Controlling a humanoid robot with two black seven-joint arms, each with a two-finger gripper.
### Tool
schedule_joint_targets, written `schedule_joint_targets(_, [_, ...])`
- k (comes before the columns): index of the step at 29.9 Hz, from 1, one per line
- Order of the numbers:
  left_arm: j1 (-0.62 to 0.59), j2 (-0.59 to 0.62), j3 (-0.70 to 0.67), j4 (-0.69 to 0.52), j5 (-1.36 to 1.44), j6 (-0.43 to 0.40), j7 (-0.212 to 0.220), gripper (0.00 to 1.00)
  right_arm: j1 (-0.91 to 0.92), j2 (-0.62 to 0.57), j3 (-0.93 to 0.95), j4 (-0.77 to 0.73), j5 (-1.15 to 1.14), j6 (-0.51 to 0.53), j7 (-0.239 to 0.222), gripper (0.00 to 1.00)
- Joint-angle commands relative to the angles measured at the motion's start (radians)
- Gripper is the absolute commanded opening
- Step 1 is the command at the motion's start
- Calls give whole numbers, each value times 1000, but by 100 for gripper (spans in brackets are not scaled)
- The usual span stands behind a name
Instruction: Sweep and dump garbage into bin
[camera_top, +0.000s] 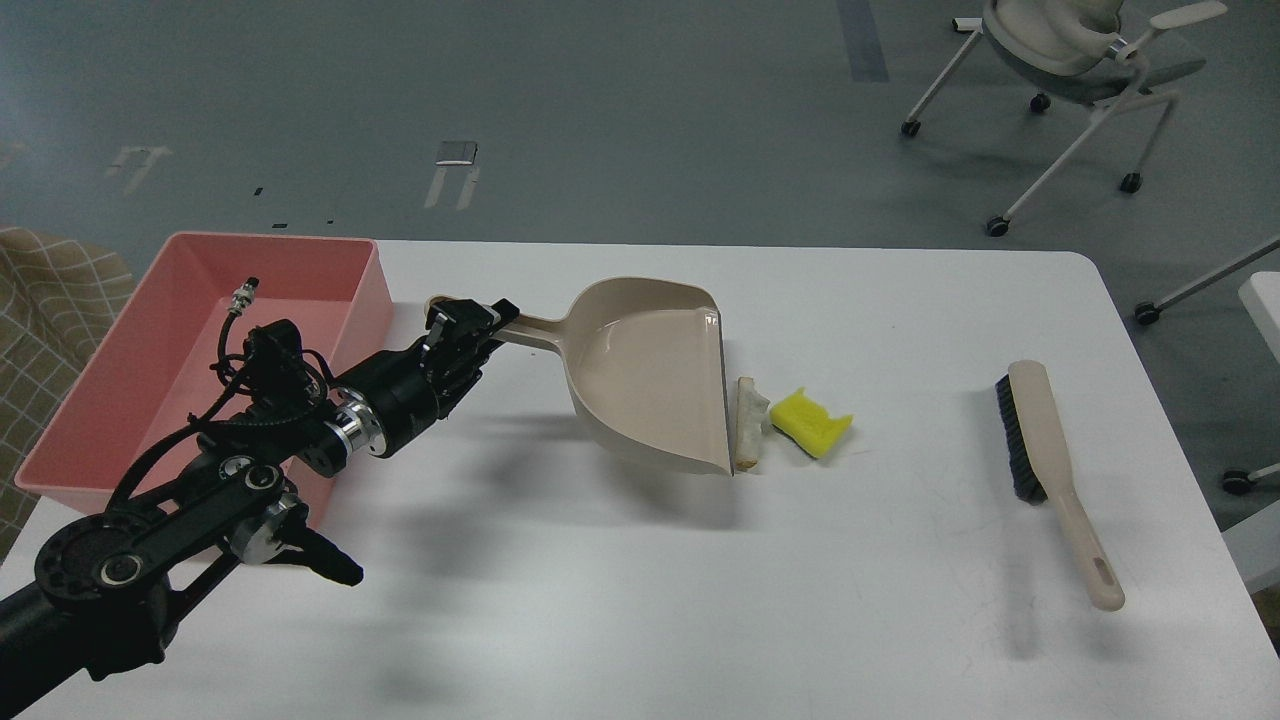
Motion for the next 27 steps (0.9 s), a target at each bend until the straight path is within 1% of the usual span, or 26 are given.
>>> schedule_joint_targets(1, [28, -1, 4, 4, 9, 0, -16, 4, -28, 0, -2, 37, -61, 0, 1, 100])
schedule_joint_targets(6, [52, -18, 14, 7, 13, 12, -18, 4, -41, -1, -4, 91, -79, 0, -1, 100])
schedule_joint_targets(10, [55, -21, 21, 8, 13, 24, -18, 4, -38, 3, -2, 92, -122, 0, -7, 100])
schedule_joint_targets(14, [63, -52, 24, 8, 15, 27, -15, 4, -36, -6, -2, 100, -148, 0, -1, 100])
schedule_joint_targets(22, [77, -66, 24, 45, 18, 37, -15, 4, 33, -7, -2, 112, -147, 0, -1, 100])
schedule_joint_targets(27, [64, -115, 24, 42, 33, 51, -9, 3, 42, 29, -16, 120, -147, 0, -9, 100])
